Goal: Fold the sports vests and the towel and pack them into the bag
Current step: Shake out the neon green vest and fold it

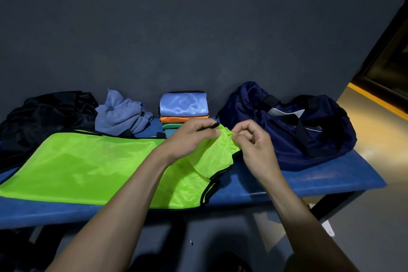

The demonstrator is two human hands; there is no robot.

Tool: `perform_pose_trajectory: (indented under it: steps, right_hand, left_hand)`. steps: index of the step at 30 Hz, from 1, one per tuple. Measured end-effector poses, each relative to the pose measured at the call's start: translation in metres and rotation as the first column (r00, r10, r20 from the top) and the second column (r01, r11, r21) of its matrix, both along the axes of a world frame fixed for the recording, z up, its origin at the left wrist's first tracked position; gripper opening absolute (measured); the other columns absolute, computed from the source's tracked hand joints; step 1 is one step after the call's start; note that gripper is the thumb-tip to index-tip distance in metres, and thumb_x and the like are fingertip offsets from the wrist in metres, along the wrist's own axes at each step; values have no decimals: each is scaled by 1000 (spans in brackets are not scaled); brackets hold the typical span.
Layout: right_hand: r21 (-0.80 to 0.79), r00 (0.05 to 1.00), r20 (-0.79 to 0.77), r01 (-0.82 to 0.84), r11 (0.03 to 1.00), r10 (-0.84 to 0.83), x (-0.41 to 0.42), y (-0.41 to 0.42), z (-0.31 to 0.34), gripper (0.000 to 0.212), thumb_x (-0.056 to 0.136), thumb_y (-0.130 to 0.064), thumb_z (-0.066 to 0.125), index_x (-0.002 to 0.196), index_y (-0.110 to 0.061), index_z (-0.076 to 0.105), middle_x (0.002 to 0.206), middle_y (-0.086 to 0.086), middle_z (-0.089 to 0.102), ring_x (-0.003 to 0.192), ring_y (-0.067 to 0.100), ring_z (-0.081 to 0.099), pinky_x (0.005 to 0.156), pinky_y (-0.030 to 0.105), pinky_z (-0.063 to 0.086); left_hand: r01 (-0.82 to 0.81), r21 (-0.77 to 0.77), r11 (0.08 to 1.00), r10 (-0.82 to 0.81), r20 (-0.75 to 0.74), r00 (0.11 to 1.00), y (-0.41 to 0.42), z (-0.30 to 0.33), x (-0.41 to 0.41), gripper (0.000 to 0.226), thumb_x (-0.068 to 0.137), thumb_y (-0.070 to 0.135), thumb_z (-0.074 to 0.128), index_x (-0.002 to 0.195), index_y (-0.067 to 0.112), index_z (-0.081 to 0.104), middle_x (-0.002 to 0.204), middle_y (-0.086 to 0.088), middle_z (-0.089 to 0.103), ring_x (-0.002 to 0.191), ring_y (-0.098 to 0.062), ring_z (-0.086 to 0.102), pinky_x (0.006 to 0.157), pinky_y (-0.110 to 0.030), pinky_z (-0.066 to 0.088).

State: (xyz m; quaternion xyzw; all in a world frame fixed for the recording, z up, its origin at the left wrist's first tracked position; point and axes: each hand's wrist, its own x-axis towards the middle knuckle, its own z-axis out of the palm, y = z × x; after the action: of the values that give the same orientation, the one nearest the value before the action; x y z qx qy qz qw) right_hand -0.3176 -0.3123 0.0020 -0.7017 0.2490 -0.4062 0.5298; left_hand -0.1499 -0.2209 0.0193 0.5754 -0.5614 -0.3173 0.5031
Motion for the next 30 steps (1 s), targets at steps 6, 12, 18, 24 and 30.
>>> perform_pose_trajectory:
  steps: [6,12,18,24,30]
  right_hand:
    - [-1,997,-72,-11,1000,11,-10,-5,-1,13,93,7,57,94,-6,59,54,-12,43,53,6,33,55,20,32]
    - [-56,950,-254,-201,978,181,-25,-10,2,30,93,6,61,112,-14,71,81,8,71,74,10,60,74,23,46]
    - [-146,975,-207,-114,983,82,-29,-10,3,17,99,-15,64,112,-24,60,78,6,59,73,10,50,71,23,42]
    - [-171,966,-259,-55,984,9,-23,-8,0,17,89,-29,78,86,-17,67,76,2,68,67,10,56,65,33,47]
    - [-57,978,-200,-70,996,58,-29,-20,0,18,93,2,60,99,-15,63,80,7,70,74,14,59,74,33,46]
  left_hand:
    - [-40,-58,997,40,-7,999,-7,1,-6,25,101,16,61,76,14,59,72,6,41,68,-10,36,62,-23,31]
    - [-113,-129,985,115,6,993,-16,-1,-7,26,102,15,60,77,22,60,68,17,45,63,-2,40,62,-19,33]
    - [-191,-145,971,200,48,979,-22,-4,-11,30,101,17,61,73,28,57,60,22,48,59,2,41,59,-15,33]
    - [-212,-165,963,218,16,976,-22,-6,-11,27,99,15,64,75,26,61,63,24,51,62,3,45,62,-12,35]
    - [-201,-217,955,208,12,978,-22,-9,-7,17,91,7,73,86,23,72,94,4,71,87,-7,65,83,-21,49]
